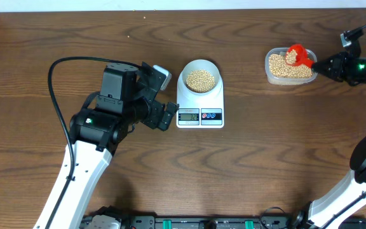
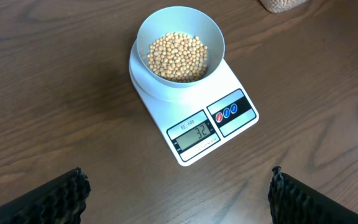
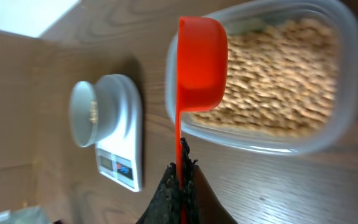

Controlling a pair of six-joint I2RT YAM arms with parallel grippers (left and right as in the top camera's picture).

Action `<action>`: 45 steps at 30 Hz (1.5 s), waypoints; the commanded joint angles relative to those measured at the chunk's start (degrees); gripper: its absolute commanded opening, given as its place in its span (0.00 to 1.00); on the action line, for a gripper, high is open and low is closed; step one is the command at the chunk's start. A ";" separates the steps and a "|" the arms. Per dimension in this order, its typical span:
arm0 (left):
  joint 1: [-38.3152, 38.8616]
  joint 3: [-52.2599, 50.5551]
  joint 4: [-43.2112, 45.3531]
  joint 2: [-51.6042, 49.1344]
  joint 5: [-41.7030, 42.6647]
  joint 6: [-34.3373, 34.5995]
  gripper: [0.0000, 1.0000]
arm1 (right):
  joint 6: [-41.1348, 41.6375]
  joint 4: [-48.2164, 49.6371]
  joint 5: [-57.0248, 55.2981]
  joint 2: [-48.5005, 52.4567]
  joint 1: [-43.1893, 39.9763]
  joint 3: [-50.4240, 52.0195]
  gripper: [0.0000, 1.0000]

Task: Scoop item into bowl and weigh 50g on scale
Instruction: 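Dip the red scoop into the soybean tub with the right gripper, then lift the filled red scoop and move it left over the bowl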

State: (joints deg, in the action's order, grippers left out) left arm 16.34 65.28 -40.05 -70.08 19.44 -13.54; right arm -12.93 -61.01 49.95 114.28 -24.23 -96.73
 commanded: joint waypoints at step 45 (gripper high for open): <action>0.13 -0.17 0.00 -0.02 0.68 -0.13 0.94 | -1.66 2.01 11.91 0.59 22.99 -0.98 0.01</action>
State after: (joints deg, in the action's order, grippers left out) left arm 16.34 65.28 -40.05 -70.08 19.42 -13.54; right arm -15.18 -59.05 64.16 114.28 -3.11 -96.73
